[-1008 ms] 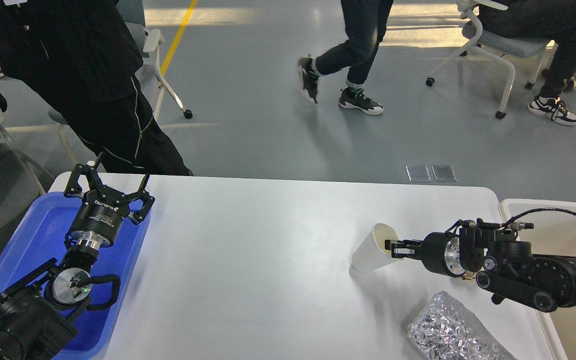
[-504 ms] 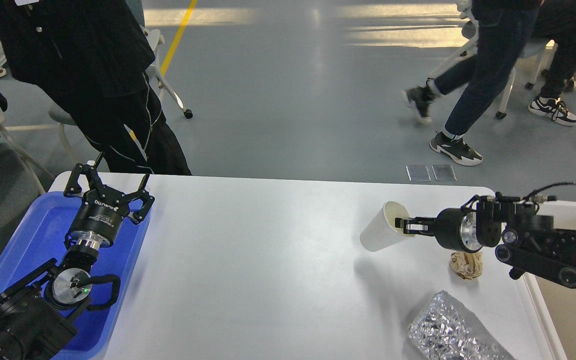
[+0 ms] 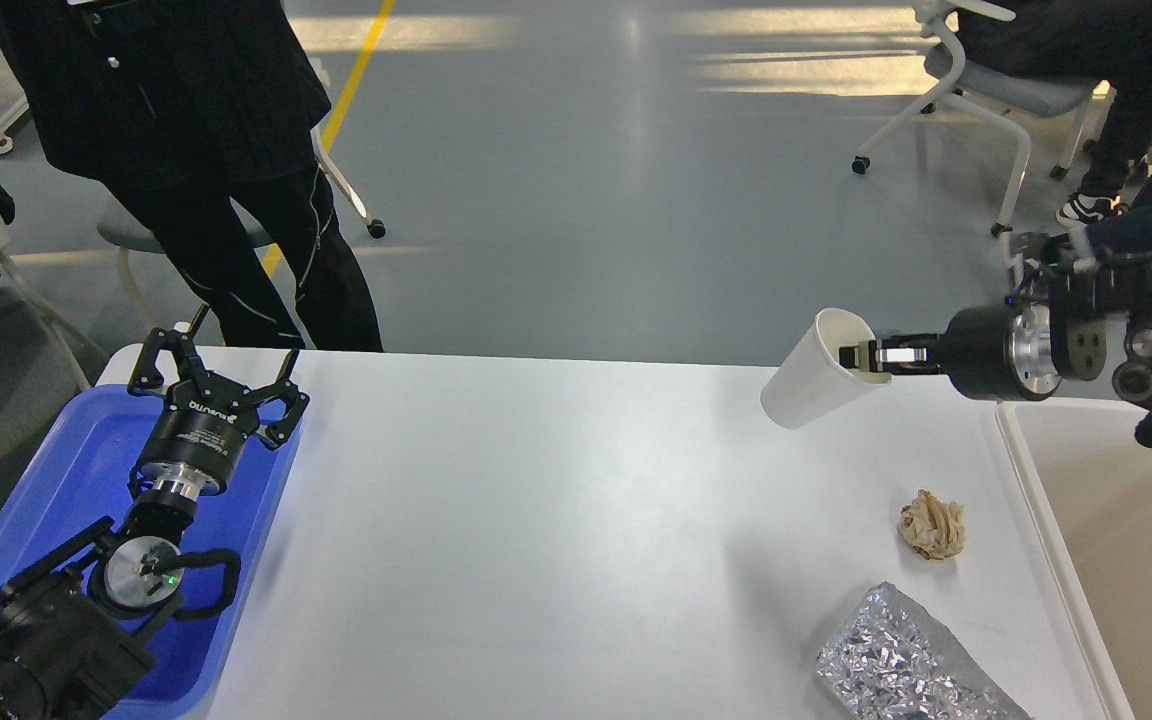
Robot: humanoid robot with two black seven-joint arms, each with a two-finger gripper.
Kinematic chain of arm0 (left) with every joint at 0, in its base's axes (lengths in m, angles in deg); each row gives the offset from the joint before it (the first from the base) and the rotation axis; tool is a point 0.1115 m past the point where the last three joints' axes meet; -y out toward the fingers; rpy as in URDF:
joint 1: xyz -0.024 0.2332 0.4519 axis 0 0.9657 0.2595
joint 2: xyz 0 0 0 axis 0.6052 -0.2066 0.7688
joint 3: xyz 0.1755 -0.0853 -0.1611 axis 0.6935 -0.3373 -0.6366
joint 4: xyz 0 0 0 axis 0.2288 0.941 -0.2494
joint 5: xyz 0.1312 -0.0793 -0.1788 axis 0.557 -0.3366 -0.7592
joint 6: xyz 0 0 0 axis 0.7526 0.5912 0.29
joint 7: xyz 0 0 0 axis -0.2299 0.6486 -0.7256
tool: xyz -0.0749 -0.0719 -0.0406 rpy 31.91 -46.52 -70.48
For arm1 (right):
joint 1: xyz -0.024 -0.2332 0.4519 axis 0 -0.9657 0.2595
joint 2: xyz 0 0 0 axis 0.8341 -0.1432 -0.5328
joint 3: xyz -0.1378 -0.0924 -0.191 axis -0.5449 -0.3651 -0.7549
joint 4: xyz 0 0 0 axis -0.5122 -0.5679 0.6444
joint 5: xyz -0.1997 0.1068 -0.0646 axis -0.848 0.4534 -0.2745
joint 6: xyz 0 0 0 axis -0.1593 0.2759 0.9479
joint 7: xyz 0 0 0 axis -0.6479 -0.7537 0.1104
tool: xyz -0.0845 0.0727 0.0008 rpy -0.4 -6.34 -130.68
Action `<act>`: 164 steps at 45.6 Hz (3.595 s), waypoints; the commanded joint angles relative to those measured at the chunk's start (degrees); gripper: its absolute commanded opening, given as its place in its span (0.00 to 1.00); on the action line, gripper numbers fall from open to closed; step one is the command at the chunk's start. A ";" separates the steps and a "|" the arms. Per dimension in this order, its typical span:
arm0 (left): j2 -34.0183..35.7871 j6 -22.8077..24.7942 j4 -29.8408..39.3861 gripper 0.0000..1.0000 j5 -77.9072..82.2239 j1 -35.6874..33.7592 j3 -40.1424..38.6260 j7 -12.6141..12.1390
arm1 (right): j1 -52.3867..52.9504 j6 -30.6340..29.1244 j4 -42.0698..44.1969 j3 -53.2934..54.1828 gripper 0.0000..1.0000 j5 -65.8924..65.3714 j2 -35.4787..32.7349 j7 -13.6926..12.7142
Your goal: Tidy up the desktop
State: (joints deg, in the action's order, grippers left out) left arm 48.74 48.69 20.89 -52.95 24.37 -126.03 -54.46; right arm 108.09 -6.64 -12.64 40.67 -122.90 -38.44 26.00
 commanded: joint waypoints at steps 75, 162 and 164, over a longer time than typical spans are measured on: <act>0.00 -0.06 -0.05 1.00 0.00 0.00 0.00 0.00 | -18.53 11.58 17.19 1.72 0.00 39.44 -17.32 0.42; 0.00 -0.06 -0.05 1.00 -0.09 0.09 0.00 0.00 | -44.81 15.80 72.49 9.72 0.00 54.57 20.92 0.33; 0.00 -0.06 -0.05 1.00 -0.09 0.09 0.00 0.00 | -44.73 15.80 72.49 9.81 0.00 54.57 20.83 0.33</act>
State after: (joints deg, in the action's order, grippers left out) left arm 48.74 48.62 20.85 -53.03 24.44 -126.03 -54.46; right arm 63.43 8.88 59.54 50.02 -68.80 -18.02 26.33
